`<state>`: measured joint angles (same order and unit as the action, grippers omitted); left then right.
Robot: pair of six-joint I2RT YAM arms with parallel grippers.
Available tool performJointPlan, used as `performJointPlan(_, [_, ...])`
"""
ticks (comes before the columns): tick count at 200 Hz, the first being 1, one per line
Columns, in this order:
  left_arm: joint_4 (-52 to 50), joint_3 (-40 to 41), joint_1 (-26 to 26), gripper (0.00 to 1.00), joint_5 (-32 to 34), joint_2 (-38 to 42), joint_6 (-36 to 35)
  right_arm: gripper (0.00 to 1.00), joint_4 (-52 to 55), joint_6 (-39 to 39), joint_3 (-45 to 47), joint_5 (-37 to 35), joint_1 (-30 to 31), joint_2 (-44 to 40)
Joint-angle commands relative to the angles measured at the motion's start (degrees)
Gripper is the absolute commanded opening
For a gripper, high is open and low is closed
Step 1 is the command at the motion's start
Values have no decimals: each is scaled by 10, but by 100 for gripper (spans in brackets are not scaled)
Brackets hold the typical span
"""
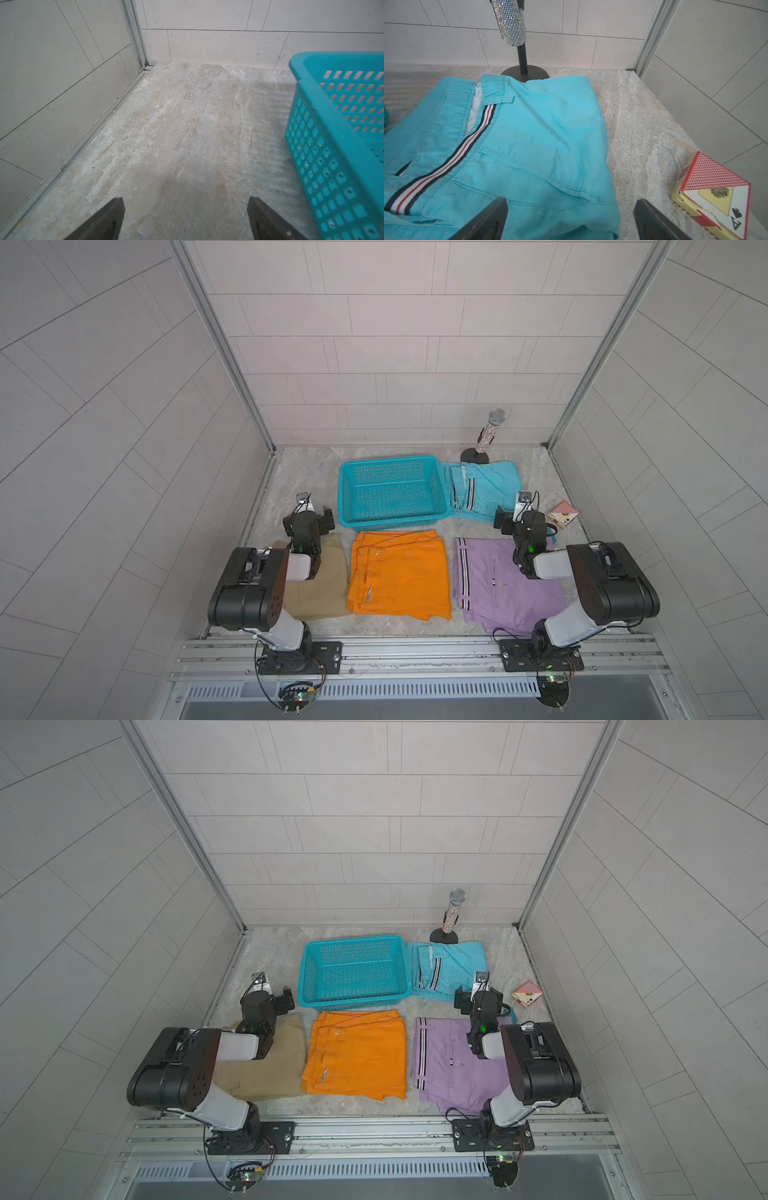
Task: Put the folded long pants in the basket
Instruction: Pick up the long pant at the center of the board.
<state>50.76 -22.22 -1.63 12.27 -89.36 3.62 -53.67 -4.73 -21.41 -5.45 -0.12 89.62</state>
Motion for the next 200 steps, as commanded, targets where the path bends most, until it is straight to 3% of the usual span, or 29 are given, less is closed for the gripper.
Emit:
performJointPlan(1, [15, 6, 3, 100, 6, 0, 5, 100, 1, -1, 1, -2, 0, -1])
performJointPlan(137, [15, 4, 3, 100, 6, -2, 5, 100, 0, 1, 1, -4, 0, -1])
performJointPlan(153, [14, 4, 3, 100, 2, 0, 0, 100, -22, -18, 18, -104, 13, -18])
performJointPlan(171, [0, 2, 1, 100, 0, 19, -6, 100, -32, -8, 34, -108, 19, -49])
performJointPlan(200, [-109, 6, -16, 100, 66, 143, 2, 100, 118, 57, -28, -224, 109, -133])
